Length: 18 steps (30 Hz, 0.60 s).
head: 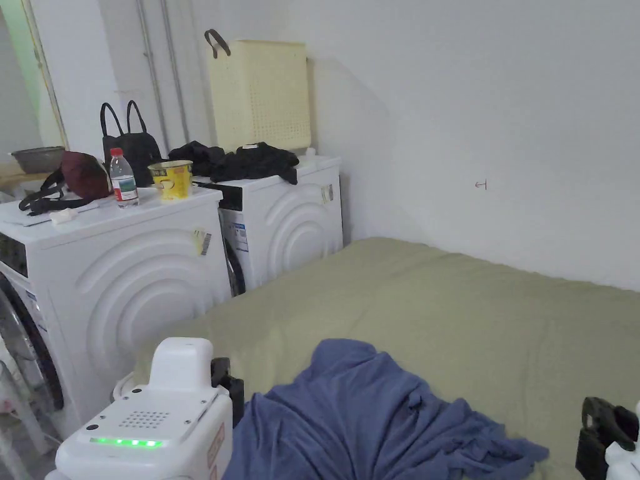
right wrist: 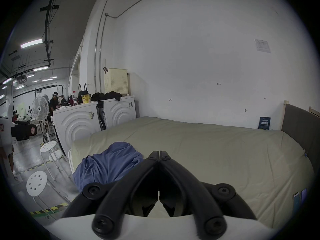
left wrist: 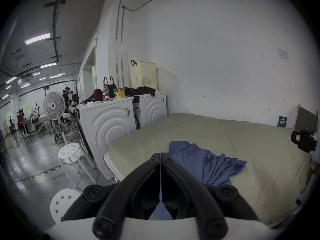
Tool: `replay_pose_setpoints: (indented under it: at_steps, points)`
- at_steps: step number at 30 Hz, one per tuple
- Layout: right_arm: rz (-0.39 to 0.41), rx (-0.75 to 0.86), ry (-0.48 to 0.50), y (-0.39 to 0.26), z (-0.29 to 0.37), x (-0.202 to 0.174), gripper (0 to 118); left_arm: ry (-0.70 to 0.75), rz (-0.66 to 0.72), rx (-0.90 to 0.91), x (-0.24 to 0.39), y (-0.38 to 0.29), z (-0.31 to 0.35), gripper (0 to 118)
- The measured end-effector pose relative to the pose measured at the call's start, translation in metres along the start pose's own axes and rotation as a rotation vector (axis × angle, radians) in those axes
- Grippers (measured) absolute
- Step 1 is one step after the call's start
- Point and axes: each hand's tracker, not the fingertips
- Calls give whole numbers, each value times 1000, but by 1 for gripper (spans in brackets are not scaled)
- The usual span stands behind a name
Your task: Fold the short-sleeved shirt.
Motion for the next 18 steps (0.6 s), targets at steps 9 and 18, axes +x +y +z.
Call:
replay_pose_setpoints:
  at_steps: [9,18]
  points:
    - [0,-27,-21,-5,-14,8,0,-39,-28,-41,17,-8,-39,0]
    - [-14,-79,-41,-16,-34,13,0,-187,11,-250,43,-12,-136,0]
